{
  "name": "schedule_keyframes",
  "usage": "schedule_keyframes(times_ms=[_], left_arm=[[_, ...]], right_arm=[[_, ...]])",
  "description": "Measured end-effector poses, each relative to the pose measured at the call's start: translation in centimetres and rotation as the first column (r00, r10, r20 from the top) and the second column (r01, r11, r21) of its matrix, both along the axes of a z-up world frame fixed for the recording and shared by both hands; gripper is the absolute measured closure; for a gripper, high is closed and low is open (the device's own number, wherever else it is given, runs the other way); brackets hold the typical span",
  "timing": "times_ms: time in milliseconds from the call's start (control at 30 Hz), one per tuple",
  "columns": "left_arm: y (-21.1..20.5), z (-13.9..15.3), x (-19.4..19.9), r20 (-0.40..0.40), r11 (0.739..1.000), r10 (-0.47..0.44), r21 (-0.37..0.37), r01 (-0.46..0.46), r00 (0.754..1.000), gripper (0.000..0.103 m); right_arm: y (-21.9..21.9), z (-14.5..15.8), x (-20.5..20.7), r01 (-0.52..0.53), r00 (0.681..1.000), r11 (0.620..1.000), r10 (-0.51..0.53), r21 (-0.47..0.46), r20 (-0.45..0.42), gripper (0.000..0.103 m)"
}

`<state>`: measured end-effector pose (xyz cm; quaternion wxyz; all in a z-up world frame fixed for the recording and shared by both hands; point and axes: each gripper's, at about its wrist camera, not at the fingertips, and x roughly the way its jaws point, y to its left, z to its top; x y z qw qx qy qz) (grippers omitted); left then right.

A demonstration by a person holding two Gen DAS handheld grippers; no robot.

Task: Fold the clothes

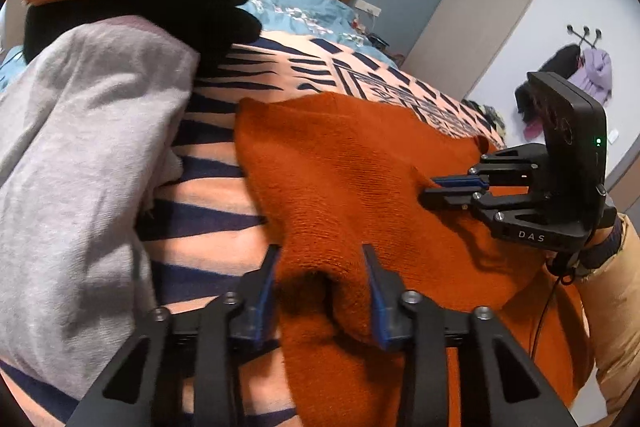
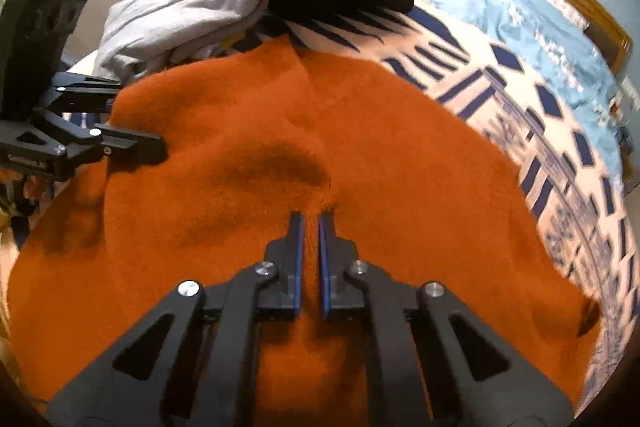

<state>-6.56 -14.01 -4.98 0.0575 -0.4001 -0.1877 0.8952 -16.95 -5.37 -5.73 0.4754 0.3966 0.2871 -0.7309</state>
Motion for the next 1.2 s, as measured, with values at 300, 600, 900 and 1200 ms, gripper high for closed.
schedule_keyframes(times_ms=[300,600,900,1200], left_arm=[[-2.6,1.3,1.6,-0.089,0.992,0.123,0.014,-0.122,0.988,0.070],[-2.1,2.4,2.8,-0.148,0.990,0.139,-0.001,-0.140,0.979,0.033],[0.0,5.8,4.5,-0.294,0.993,0.069,-0.072,-0.094,0.953,0.022],[3.7,2.2,-0.7,-0.083,0.991,-0.108,-0.090,0.101,0.991,0.021]], right_arm=[[-3.5,2.7,-0.3,-0.003,0.996,0.996,-0.005,-0.084,-0.088,0.096],[-1.0,2.7,-2.9,0.188,0.981,0.967,-0.192,-0.173,-0.006,0.069],[16.4,6.2,-0.2,0.473,0.877,0.835,-0.477,-0.282,0.061,0.051],[22.9,1.2,0.0,0.631,0.776,0.746,-0.609,-0.212,0.165,0.039]])
